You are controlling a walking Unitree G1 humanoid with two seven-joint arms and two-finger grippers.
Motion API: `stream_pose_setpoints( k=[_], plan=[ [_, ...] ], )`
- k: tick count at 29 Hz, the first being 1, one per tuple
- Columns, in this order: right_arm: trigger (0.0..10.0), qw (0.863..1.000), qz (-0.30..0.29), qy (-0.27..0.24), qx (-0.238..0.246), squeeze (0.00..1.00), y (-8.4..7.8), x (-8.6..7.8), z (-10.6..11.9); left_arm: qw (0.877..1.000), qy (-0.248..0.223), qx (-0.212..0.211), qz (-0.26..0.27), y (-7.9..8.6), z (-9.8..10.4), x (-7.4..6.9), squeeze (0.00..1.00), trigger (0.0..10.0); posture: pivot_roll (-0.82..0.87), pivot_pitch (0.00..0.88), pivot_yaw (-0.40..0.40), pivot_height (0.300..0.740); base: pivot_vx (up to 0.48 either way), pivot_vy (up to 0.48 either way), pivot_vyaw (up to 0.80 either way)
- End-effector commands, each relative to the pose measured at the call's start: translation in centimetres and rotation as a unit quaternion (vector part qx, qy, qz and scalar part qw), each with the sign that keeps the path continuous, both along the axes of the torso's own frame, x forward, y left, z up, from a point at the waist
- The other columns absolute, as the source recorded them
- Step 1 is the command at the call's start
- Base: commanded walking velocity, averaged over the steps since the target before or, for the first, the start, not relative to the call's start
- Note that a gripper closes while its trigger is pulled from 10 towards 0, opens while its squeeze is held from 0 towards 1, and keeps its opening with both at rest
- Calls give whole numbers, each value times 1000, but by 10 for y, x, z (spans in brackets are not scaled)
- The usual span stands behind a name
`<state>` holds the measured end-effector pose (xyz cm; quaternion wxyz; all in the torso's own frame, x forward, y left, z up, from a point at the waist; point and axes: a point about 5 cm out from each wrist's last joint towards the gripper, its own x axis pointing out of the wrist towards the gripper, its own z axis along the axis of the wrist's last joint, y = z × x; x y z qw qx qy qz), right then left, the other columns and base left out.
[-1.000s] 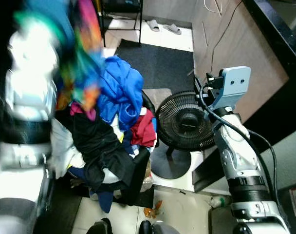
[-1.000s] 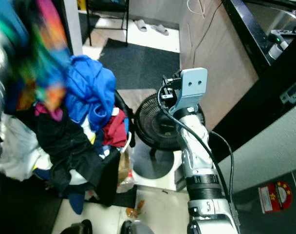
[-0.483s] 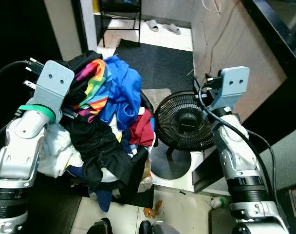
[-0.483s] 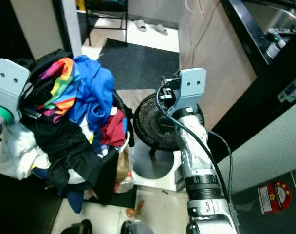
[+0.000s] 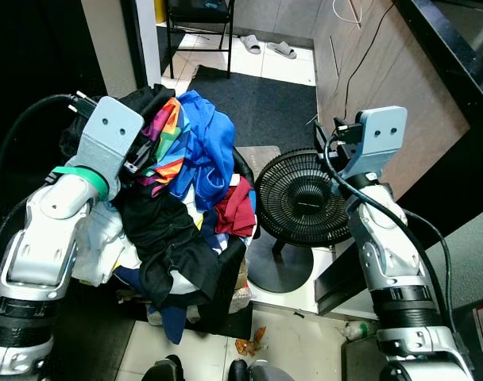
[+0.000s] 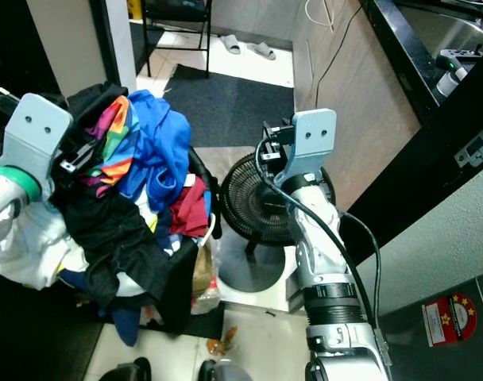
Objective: Clothes washing
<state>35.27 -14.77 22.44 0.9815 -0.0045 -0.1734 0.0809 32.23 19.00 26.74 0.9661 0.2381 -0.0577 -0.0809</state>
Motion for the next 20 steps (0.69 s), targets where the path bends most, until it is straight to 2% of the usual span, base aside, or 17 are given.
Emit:
stream_pose_setpoints(
  k=[1, 4, 5, 7, 8, 10, 11, 15, 17, 20],
  plan=[
    [10000, 1000, -1, 8, 3, 0, 0, 0, -4, 1000, 4, -8, -4, -2, 1, 1, 1000, 10000, 61, 92, -48, 740, 0, 0, 0],
    [10000, 1000, 2, 7, 4, 0, 2, 1, -3, 999, -11, -34, 17, -4, 13, 19, 1000, 10000, 56, 93, -51, 740, 0, 0, 0],
    [10000, 1000, 2, 7, 4, 0, 2, 1, -3, 999, -11, -34, 17, -4, 13, 19, 1000, 10000, 56, 93, -51, 740, 0, 0, 0],
    [10000, 1000, 1, 8, 4, 0, 1, 0, -3, 999, -26, -37, 21, -11, 24, 29, 1000, 10000, 52, 92, -47, 740, 0, 0, 0],
    [10000, 1000, 0, 7, 4, 0, 1, 0, -3, 999, -28, -30, 15, -16, 26, 32, 871, 10000, 49, 92, -44, 740, 0, 0, 0],
    [10000, 1000, 0, 7, 4, 0, 0, 0, -3, 999, -27, -21, 10, -20, 26, 33, 871, 10000, 49, 92, -44, 740, 0, 0, 0],
    [10000, 1000, -2, 7, 4, 0, 0, 0, -4, 1000, -18, -16, 6, -24, 23, 35, 0, 10000, 49, 94, -44, 740, 0, 0, 0],
    [10000, 1000, -3, 8, 5, 0, 0, -1, -4, 1000, 9, -8, 6, -26, 11, 38, 0, 10000, 49, 96, -43, 740, 0, 0, 0],
    [10000, 1000, -3, 9, 6, 0, 0, -1, -5, 999, 41, 3, 23, -20, -5, 43, 0, 10000, 54, 99, -45, 740, 0, 0, 0],
    [10000, 1000, -2, 10, 6, 0, 1, -1, -5, 998, 52, 5, 36, -15, -11, 46, 0, 10000, 53, 99, -45, 740, 0, 0, 0]
  ],
)
